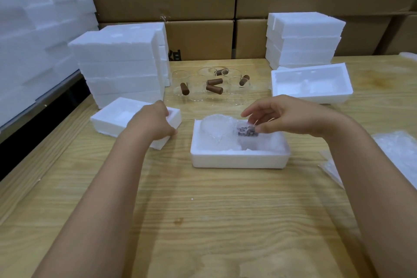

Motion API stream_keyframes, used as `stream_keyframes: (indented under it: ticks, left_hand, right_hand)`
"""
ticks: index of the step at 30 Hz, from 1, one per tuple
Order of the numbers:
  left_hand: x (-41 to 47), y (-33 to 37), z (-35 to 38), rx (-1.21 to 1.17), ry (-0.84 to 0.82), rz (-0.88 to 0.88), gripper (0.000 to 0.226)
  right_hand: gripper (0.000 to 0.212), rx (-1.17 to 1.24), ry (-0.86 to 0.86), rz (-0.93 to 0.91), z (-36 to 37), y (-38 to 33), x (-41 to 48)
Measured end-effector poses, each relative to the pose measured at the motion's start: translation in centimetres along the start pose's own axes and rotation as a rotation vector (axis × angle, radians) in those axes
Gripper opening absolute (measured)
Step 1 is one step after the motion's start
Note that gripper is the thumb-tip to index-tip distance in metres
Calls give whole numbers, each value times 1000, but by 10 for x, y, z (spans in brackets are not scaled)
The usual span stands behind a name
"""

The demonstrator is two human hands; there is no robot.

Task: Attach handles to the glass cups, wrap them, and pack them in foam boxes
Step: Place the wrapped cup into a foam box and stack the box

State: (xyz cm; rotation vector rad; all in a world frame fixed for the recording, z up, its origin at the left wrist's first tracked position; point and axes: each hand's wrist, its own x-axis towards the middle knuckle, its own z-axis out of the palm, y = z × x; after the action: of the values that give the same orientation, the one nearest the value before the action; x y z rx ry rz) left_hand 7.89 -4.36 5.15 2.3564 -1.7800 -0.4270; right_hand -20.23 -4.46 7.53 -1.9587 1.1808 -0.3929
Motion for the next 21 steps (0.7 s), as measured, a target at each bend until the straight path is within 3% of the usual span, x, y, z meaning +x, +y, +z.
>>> stream_keyframes:
  ticks: [3,6,12,16,21]
  left_hand:
    - [-2,3,-11,-27,75,41,46]
    - [-13,9,-35,-160,174,111,45]
    - [-39,3,-78,-778,404,306,32]
    - [-42,3,-82,-1259,235,364,19]
    - [-32,6,-66,-1618,-31,376,29]
  right_hand:
    - [26,20,54,-15,1,-1,1]
    - [16,52,221,-68,1,-1,4]
    - [12,208,459,-171,4,-2,10]
    - [15,366,571,-177,11,-4,17]
    - [45,527,587,-162,20,-6,23]
